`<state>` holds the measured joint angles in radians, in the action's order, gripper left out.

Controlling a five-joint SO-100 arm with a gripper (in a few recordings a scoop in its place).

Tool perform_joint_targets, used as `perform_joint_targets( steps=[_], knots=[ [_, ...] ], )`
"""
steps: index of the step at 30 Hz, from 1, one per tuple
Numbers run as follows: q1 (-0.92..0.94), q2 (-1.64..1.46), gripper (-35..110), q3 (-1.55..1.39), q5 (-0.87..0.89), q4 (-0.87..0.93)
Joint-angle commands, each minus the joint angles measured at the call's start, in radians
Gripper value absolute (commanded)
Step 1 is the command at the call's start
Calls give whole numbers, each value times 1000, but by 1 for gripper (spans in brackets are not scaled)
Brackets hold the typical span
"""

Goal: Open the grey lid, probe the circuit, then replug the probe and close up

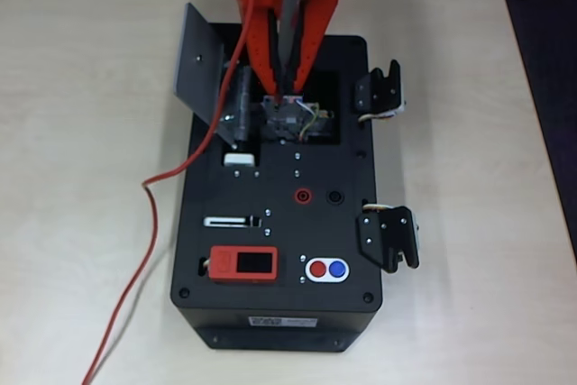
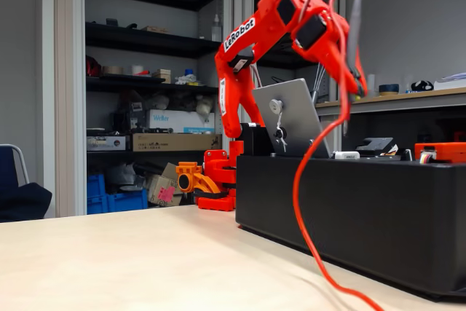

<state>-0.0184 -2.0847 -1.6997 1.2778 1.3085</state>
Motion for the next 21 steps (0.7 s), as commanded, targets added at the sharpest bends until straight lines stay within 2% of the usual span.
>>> perform_joint_targets(
  steps=[1,21],
  knots=[
    [-14,-114,0,-66,3,-17],
    [12,-304,0,-301,14,-60]
  ],
)
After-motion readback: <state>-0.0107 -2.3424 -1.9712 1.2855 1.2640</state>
